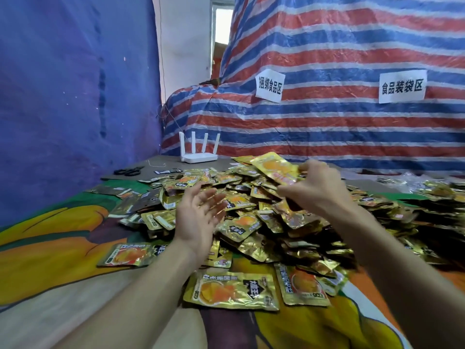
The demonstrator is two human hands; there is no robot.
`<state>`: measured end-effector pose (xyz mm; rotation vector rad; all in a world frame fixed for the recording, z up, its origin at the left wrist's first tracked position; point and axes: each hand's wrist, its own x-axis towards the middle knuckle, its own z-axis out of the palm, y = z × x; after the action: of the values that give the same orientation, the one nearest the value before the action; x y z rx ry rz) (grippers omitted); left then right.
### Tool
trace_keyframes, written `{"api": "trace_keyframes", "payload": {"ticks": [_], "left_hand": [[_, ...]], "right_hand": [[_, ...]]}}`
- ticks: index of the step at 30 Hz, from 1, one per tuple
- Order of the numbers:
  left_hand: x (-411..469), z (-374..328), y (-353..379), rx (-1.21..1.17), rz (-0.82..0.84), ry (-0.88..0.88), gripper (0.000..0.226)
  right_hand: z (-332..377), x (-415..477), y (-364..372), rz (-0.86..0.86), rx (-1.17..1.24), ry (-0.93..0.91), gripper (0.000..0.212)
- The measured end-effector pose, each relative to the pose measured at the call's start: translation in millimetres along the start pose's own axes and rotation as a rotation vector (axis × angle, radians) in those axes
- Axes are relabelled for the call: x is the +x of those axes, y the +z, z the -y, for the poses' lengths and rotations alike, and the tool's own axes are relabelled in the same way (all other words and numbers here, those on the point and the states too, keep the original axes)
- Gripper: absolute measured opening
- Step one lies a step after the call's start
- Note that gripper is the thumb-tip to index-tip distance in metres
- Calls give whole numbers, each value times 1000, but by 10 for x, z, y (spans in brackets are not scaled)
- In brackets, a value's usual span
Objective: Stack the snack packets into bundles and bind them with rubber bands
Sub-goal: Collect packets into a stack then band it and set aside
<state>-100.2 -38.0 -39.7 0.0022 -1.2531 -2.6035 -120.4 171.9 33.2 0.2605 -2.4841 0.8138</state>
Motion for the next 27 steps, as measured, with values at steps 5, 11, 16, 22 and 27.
{"api": "trace_keyframes", "payload": {"ticks": [5, 11, 16, 22, 27], "left_hand": [[93, -11, -82, 41, -152, 117, 33], [76, -26, -53, 448, -120, 379, 20], [99, -101, -53, 798, -69, 510, 12], [214, -381, -83, 1549, -110, 174, 26], [-124, -627, -116, 1755, 462, -12, 47]], "right_hand": [[-348, 149, -102, -71, -218, 185, 80], [-449, 156, 5, 156, -426, 340, 59], [-146, 56, 52, -30, -451, 56, 65], [290, -170, 542, 484, -214, -360, 78], [269, -125, 823, 796, -333, -181, 74]]}}
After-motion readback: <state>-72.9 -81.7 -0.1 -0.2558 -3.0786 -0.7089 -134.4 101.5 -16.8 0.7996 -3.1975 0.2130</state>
